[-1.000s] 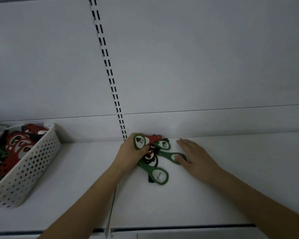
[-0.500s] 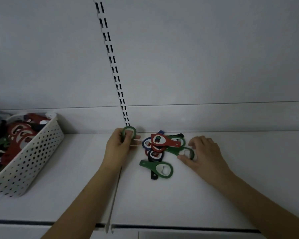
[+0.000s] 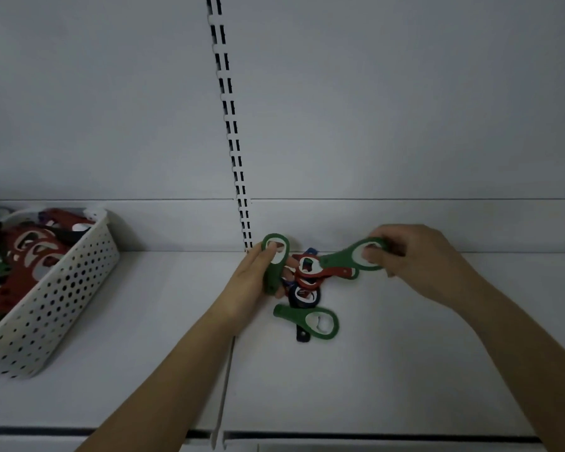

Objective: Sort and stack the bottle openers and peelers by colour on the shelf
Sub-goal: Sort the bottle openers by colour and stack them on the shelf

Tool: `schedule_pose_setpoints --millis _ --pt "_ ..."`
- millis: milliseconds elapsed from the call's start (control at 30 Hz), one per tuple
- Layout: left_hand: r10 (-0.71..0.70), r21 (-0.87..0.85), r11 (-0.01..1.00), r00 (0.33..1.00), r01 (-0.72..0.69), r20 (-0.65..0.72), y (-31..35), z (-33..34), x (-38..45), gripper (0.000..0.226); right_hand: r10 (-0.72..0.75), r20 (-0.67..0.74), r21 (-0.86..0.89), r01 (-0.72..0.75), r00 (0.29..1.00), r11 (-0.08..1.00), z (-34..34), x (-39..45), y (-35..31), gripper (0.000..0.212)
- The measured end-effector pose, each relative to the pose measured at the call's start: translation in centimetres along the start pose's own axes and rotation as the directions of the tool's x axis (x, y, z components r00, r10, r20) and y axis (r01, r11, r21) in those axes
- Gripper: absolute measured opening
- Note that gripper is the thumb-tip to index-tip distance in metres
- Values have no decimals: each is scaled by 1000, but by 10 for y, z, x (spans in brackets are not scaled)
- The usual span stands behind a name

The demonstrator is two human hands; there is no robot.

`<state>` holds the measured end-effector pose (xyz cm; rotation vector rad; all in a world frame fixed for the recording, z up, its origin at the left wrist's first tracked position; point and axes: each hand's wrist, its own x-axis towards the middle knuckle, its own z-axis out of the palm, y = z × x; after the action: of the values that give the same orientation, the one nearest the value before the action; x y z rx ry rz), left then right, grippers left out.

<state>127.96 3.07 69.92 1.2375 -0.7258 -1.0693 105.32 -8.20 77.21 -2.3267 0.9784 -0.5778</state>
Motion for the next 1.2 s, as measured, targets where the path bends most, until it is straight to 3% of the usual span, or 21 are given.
schedule_pose_setpoints --millis 133,267,367,433,500,567,767,900,1033,1200 --pt "27 59 998 986 -37 163 4 -1 -1 44 -85 106 64 78 991 995 35 20 -27 7" --pt "72 145 985 983 -96 168 7 -4 -6 22 -44 3 242 42 999 969 65 27 -35 27" --pt "73 151 984 988 -93 133 4 -8 -3 15 -13 -73 89 20 997 996 63 12 -31 25" --pt "67 125 989 996 -75 67 3 -11 0 15 36 80 -77 -30 996 997 62 -5 -22 28" --pt "59 47 997 998 -60 22 3 -11 3 17 73 298 -177 -20 952 984 68 -21 -14 38" --pt "19 -17 1000 1000 -19 -1 2 -11 6 19 34 349 -164 25 937 986 74 -28 -9 39" --pt "-92 -44 995 996 92 12 -7 -12 11 19 -15 169 37 9 986 999 72 -17 -7 11" --pt "-60 -20 998 998 60 11 -7 -11 10 22 -77 14 265 71 997 962 66 7 -16 14" --pt "-24 -38 999 996 28 87 -2 -8 2 26 -136 -91 267 156 987 951 76 30 -31 19" --pt "0 145 989 987 -24 162 0 -7 -6 20 -112 -221 222 161 969 962 81 36 -21 31"
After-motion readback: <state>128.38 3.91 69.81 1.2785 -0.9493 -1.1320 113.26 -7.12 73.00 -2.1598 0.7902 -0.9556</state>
